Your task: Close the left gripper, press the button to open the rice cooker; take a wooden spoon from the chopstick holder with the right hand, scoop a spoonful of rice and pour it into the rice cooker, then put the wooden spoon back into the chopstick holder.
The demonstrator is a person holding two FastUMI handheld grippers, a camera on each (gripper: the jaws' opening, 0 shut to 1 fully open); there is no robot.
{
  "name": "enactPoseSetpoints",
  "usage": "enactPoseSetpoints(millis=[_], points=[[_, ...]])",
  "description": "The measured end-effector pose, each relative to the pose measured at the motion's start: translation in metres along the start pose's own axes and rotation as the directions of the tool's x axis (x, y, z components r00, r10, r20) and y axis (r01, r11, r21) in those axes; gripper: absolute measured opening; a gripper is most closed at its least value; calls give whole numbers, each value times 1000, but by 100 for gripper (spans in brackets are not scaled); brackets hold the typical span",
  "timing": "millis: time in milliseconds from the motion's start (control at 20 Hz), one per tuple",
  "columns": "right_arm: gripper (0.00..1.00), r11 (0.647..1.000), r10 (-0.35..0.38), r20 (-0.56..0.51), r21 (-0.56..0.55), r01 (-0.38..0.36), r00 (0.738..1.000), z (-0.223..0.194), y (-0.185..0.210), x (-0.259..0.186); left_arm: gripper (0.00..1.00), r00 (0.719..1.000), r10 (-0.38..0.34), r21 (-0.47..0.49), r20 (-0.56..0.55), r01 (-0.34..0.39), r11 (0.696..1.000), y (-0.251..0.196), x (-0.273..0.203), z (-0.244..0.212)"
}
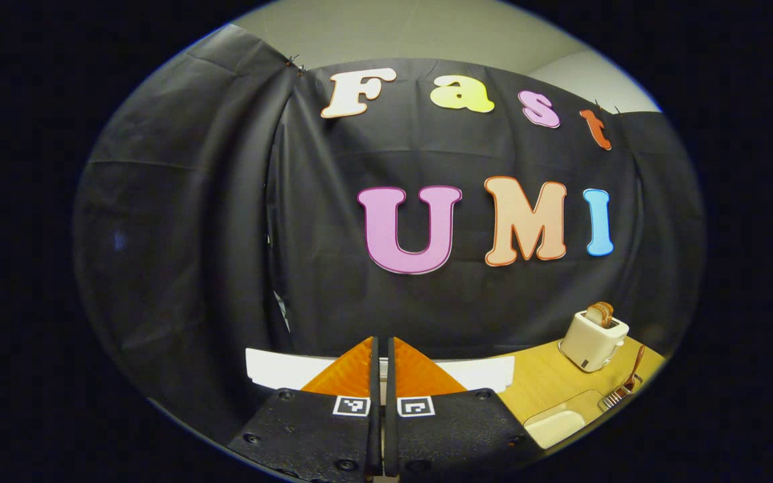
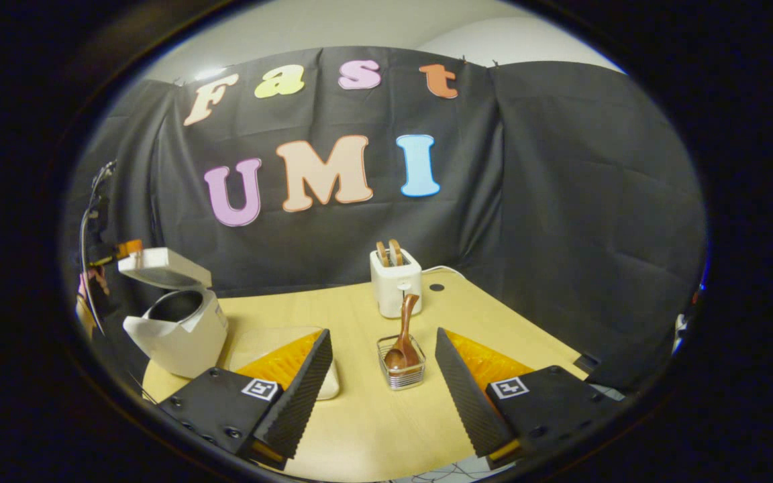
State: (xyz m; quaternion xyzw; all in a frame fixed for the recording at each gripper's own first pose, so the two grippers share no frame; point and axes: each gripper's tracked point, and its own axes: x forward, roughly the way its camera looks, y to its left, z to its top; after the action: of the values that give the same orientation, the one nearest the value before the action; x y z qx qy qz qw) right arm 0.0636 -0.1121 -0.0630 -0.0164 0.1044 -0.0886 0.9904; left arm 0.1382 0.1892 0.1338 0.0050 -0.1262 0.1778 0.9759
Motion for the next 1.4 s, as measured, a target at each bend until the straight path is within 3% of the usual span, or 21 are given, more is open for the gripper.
enactPoseSetpoints(millis=[150, 400, 700, 800, 850, 950, 1100, 1150, 1400], points=[[99, 999, 33, -24, -16, -34, 999, -10, -5, 24, 0, 1000, -17, 23, 7, 17, 1000, -14, -12, 11], [98, 992, 112, -59, -59, -115, 992, -19, -10, 74, 0, 1000, 13, -64, 25, -12, 998, -22, -63, 17], [98, 979, 181, -101, -76, -189, 978, -32, -15, 129, 1, 991, 123, -69, -49, -126, 990, -8, -126, -10], [98, 975, 197, -116, -78, -207, 973, -36, -21, 148, 7, 985, 158, -64, -71, -162, 985, -4, -145, -17], [98, 973, 207, -128, -73, -217, 970, -40, -23, 158, 4, 981, 176, -64, -79, -182, 981, -2, -154, -20], [98, 970, 225, -146, -62, -236, 963, -44, -27, 180, 18, 975, 207, -67, -85, -213, 975, -1, -171, -22], [98, 965, 245, -178, -52, -258, 953, -55, -30, 218, 82, 968, 239, -54, -78, -244, 968, -4, -189, -24], [98, 964, 250, -190, -44, -263, 949, -61, -32, 228, 96, 966, 246, -52, -75, -250, 967, -7, -193, -24], [96, 964, 257, -233, -5, -265, 938, -82, -36, 272, 94, 959, 275, -37, -74, -278, 960, -24, -211, -26]])
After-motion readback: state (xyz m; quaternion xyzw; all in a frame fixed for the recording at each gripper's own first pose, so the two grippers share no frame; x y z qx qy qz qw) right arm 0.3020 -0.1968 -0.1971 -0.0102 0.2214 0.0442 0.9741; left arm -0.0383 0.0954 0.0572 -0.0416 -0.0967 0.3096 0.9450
